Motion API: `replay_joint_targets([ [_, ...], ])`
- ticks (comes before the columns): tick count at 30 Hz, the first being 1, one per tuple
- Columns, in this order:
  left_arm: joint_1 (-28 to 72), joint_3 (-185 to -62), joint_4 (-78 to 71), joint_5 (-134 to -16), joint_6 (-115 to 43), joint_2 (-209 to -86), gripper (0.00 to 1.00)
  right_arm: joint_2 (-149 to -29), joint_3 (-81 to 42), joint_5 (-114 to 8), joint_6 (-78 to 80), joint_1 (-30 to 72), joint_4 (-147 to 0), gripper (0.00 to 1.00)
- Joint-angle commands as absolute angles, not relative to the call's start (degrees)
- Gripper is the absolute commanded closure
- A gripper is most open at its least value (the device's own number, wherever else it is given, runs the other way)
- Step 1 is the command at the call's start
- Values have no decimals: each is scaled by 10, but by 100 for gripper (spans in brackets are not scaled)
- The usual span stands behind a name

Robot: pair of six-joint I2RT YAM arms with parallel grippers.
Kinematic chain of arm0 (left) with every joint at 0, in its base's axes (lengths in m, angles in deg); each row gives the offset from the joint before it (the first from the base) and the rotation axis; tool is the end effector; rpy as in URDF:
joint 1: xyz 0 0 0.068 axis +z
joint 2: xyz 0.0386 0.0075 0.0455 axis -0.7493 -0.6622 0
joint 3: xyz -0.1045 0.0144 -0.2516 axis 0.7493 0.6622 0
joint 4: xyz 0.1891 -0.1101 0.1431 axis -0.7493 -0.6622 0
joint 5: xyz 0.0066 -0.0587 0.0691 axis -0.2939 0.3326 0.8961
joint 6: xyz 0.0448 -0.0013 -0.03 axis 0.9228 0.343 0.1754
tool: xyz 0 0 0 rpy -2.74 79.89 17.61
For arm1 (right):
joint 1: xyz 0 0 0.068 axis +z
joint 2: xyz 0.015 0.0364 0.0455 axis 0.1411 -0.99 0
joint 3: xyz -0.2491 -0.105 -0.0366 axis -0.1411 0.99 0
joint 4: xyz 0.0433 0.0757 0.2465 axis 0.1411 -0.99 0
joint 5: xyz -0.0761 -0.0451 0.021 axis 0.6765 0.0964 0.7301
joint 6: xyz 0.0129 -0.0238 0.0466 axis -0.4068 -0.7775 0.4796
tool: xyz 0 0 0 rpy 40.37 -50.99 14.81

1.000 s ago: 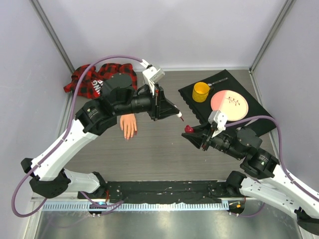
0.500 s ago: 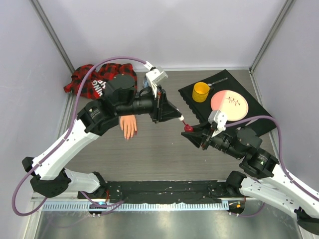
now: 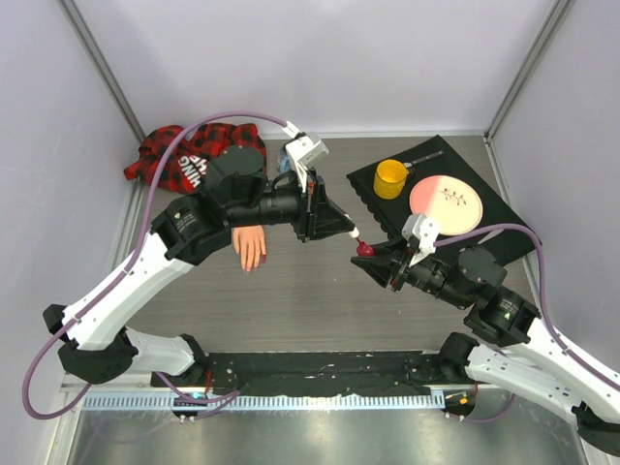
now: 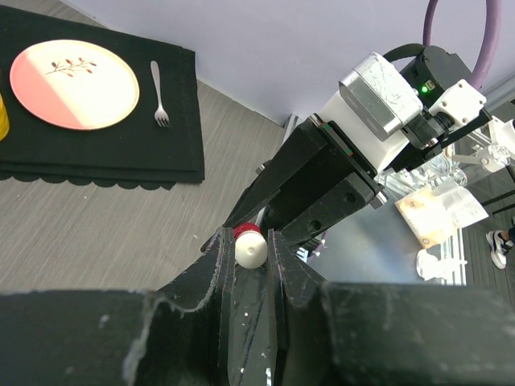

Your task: Paint the nails

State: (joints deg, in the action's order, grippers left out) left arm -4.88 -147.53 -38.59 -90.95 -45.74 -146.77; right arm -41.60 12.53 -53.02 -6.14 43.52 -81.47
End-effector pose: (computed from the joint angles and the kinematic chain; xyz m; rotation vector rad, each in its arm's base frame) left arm 0.1426 -0.2168 0.4924 0.8489 1.7582 -1.2857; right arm 0.0836 0.1132 0.3633 -0.7973 1.3941 0.8077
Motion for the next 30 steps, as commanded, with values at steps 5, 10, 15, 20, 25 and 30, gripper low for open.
replay_joint_targets([
  [5, -53, -1485, -377, -907, -447, -1472, 100, -408, 113, -534, -64, 436, -779, 99],
  [10, -53, -1484, -378, -905, -445, -1473, 100, -406, 114, -539, -64, 436, -779, 99],
  [15, -53, -1486, -380, -899, -443, -1473, 100, -407, 114, -542, -64, 436, -778, 99],
  [20, -52, -1490, -376, -897, -442, -1472, 100, -410, 114, -546, -64, 436, -780, 99],
  [25, -52, -1490, -376, -907, -445, -1475, 100, -411, 110, -546, -64, 436, -778, 99],
  [30, -53, -1488, -374, -921, -448, -1476, 100, -411, 108, -544, -64, 435, -779, 99],
])
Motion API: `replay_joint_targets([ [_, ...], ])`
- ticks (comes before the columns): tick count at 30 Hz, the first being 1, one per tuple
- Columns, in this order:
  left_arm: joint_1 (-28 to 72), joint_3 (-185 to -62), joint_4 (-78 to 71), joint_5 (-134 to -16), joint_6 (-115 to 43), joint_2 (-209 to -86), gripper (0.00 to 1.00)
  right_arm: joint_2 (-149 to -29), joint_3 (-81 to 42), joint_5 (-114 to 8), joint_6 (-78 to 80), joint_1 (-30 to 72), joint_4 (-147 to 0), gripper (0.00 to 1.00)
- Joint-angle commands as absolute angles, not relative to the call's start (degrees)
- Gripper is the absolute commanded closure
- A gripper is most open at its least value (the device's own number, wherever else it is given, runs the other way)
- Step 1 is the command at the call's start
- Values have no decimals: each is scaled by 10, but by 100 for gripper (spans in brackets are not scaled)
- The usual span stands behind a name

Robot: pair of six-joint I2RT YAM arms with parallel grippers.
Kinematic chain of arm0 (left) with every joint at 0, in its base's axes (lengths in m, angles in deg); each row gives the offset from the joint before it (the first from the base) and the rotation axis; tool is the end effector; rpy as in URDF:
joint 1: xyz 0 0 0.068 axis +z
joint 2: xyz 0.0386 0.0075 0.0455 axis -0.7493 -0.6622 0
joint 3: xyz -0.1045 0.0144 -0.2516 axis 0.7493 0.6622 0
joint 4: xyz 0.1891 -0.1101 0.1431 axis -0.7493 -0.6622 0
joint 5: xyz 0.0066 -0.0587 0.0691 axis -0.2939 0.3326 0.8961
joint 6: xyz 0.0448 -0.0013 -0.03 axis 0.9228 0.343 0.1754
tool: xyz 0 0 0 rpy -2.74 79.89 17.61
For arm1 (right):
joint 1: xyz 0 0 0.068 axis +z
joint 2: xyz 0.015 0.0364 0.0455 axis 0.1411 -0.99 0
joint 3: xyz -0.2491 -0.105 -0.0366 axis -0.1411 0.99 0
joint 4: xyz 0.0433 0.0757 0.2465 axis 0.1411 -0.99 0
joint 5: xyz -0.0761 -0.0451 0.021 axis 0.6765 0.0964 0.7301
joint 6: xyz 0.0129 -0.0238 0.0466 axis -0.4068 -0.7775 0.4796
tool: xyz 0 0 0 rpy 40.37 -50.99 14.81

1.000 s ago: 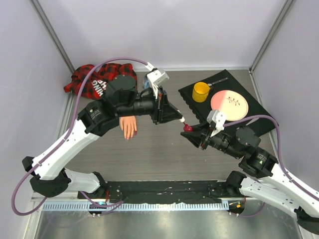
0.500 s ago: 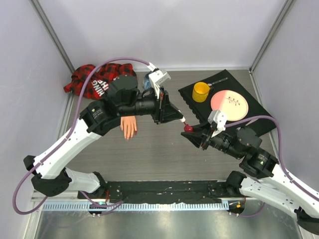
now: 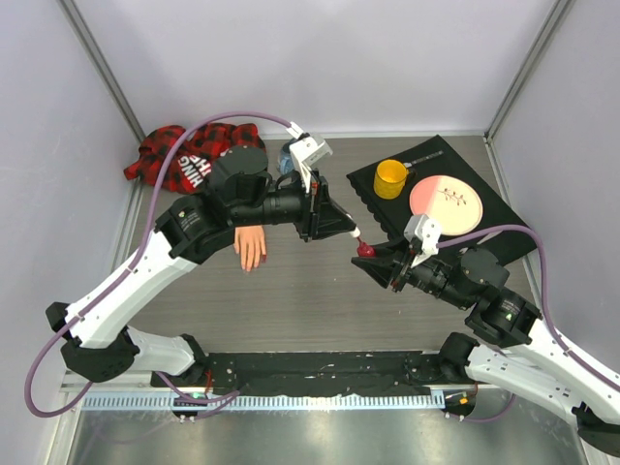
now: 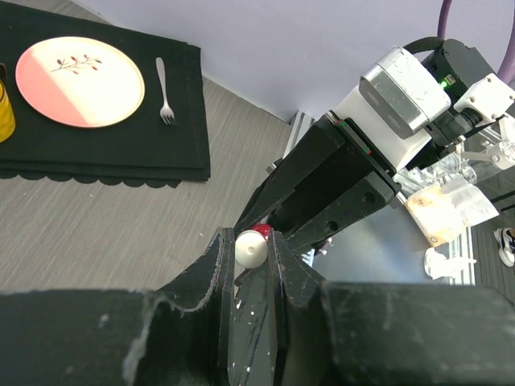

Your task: Paint the nails

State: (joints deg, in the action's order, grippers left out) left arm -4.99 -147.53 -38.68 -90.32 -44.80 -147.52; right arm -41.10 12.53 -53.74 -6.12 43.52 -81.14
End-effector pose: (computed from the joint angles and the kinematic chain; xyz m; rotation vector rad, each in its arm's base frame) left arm 0.1455 -0.2209 0.4891 0.8570 1.7653 -1.2635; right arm 0.0818 0.1117 0.3649 -0.8008 1.3766 0.8202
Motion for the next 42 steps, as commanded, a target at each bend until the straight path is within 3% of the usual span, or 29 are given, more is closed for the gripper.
replay_joint_targets([
  [1, -53, -1488, -373, -924, -449, -1475, 100, -411, 108, -544, -64, 436, -779, 99],
  [10, -56, -1488, -371, -936, -450, -1482, 100, -413, 103, -550, -64, 436, -778, 99],
  [19, -57, -1499, -363, -877, -438, -1465, 100, -408, 108, -549, -63, 436, -780, 99],
  [42, -56, -1502, -376, -905, -433, -1466, 100, -406, 103, -547, -64, 436, -779, 99],
])
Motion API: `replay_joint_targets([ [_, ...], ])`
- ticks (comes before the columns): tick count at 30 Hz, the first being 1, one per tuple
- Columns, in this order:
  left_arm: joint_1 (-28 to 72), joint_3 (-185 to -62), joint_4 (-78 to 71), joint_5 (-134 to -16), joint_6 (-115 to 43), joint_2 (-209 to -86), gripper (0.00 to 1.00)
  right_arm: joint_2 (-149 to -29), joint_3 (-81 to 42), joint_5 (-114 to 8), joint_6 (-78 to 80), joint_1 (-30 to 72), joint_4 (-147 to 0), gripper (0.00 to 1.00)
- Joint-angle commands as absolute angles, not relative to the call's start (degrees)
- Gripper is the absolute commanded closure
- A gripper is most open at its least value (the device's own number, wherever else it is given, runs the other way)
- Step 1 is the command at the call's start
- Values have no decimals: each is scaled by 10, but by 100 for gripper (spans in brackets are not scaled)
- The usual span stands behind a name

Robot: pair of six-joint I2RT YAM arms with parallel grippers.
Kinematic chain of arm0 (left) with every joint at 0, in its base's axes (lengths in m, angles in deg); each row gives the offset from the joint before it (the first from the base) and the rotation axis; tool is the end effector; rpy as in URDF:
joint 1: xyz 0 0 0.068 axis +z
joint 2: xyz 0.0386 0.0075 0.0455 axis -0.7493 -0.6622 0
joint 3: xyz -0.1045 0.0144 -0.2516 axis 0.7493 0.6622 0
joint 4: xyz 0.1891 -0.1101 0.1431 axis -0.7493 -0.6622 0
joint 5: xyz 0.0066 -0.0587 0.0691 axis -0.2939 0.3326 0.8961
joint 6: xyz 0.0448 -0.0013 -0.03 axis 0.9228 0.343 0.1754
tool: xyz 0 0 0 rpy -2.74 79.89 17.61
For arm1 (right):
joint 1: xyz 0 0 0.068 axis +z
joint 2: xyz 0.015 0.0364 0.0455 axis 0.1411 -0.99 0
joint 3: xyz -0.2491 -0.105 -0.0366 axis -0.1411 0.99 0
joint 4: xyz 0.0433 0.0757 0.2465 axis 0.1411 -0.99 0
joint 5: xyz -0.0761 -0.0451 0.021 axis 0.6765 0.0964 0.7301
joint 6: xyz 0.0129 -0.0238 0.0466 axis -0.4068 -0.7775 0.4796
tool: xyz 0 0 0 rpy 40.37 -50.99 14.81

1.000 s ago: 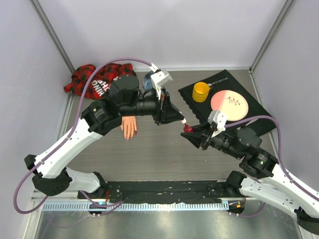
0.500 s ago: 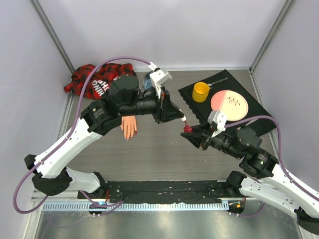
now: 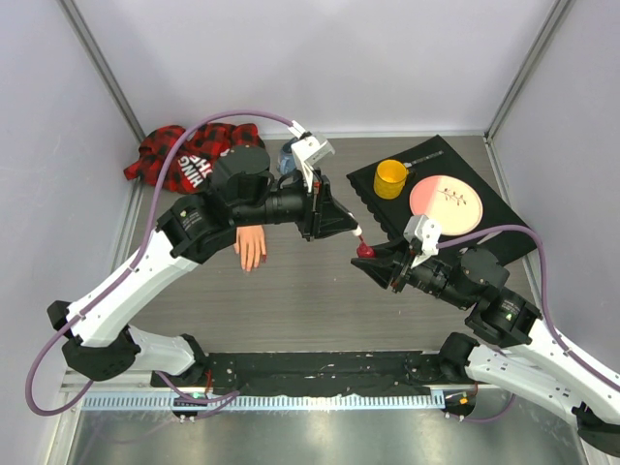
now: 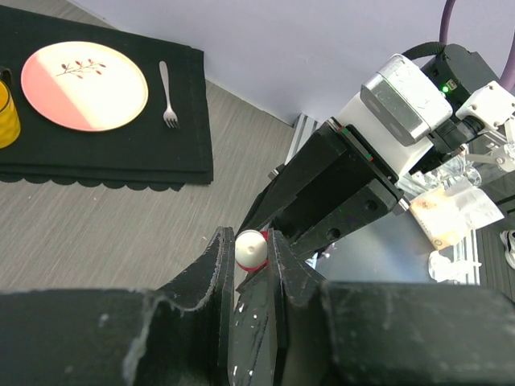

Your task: Paint the nails

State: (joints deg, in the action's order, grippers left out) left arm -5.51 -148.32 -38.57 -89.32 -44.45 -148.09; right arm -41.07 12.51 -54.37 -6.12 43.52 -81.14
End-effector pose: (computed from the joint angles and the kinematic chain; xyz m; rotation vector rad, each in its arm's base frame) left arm 0.1454 -0.2238 0.4911 0.8557 1.7564 -1.2522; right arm 0.0814 0.1117 0.3651 -0.8089 1.3723 0.8285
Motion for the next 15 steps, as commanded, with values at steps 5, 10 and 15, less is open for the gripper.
replay_joint_targets([
  [5, -56, -1500, -382, -912, -432, -1466, 100, -406, 103, -546, -64, 436, -780, 99],
  [10, -59, -1493, -383, -924, -435, -1464, 100, -405, 103, -545, -64, 436, -777, 99],
  [15, -60, -1490, -388, -929, -435, -1466, 100, -410, 102, -548, -64, 436, -774, 99],
])
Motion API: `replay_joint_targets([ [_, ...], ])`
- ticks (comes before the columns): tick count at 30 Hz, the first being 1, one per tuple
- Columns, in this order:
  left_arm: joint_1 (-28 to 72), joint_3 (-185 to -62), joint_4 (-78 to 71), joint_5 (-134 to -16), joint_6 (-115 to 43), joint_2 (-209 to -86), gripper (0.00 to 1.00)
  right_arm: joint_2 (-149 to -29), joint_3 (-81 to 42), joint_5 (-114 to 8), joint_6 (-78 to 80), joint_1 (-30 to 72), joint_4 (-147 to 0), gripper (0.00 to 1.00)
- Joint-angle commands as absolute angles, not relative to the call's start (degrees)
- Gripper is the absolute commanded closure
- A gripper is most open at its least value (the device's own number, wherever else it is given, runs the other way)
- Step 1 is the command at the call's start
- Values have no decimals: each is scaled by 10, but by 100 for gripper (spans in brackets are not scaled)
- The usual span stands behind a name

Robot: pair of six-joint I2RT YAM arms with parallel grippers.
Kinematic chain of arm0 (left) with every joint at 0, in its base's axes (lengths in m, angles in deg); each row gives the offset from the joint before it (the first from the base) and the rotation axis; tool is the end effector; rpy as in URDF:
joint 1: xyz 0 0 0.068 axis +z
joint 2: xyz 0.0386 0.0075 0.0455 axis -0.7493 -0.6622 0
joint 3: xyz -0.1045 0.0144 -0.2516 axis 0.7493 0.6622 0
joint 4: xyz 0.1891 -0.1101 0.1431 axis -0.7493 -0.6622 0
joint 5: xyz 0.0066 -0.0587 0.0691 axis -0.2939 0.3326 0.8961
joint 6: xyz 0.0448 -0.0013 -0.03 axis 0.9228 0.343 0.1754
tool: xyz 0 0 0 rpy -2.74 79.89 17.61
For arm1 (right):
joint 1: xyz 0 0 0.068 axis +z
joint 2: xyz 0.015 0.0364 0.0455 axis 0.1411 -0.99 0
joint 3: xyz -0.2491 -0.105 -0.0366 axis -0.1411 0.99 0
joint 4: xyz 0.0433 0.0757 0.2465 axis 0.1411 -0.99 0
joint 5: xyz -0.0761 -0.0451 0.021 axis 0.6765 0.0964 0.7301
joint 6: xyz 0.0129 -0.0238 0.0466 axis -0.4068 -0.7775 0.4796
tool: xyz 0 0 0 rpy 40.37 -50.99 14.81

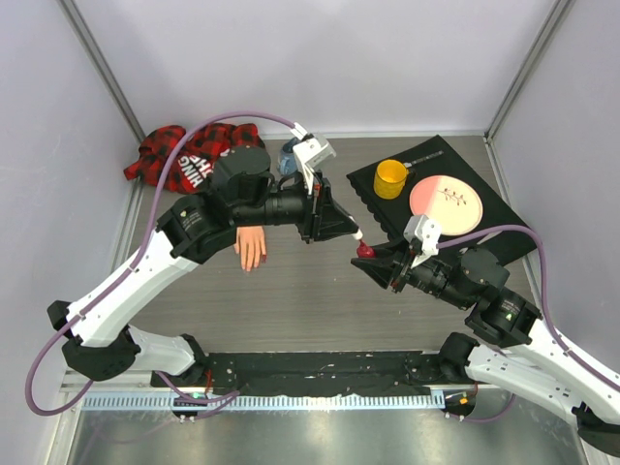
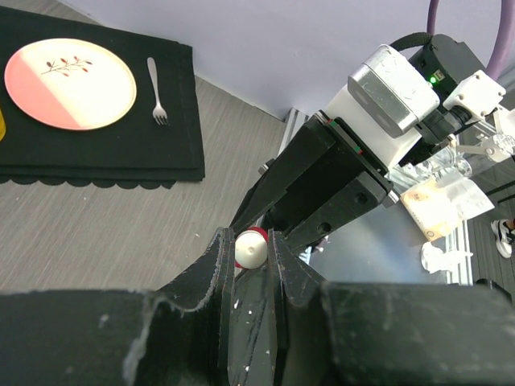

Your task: Paint the nails

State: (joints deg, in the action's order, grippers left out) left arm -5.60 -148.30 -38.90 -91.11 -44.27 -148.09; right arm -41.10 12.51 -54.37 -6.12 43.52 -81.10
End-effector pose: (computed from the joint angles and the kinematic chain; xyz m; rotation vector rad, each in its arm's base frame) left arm 0.1439 -0.2242 0.4905 0.8858 1.7547 -1.2758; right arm 0.0814 0.1118 0.3651 -0.8088 1.3722 0.8286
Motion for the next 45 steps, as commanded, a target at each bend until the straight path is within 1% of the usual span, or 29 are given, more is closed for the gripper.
replay_joint_targets([
  [1, -60, -1490, -389, -929, -436, -1467, 100, -410, 103, -549, -64, 436, -773, 99],
  [24, -76, -1505, -419, -929, -423, -1497, 100, -415, 96, -554, -61, 436, -750, 99],
  [27, -80, -1506, -423, -926, -419, -1501, 100, -424, 94, -554, -48, 437, -733, 99],
  [31, -89, -1511, -435, -929, -409, -1508, 100, -437, 89, -550, -28, 436, -669, 99],
  [36, -91, -1516, -474, -916, -385, -1515, 100, -448, 71, -555, -18, 436, -637, 99],
  [39, -91, -1495, -466, -933, -360, -1502, 100, -435, 73, -553, -8, 436, -620, 99],
  [45, -91, -1459, -446, -1026, -320, -1482, 100, -411, 75, -579, 28, 436, -592, 99],
])
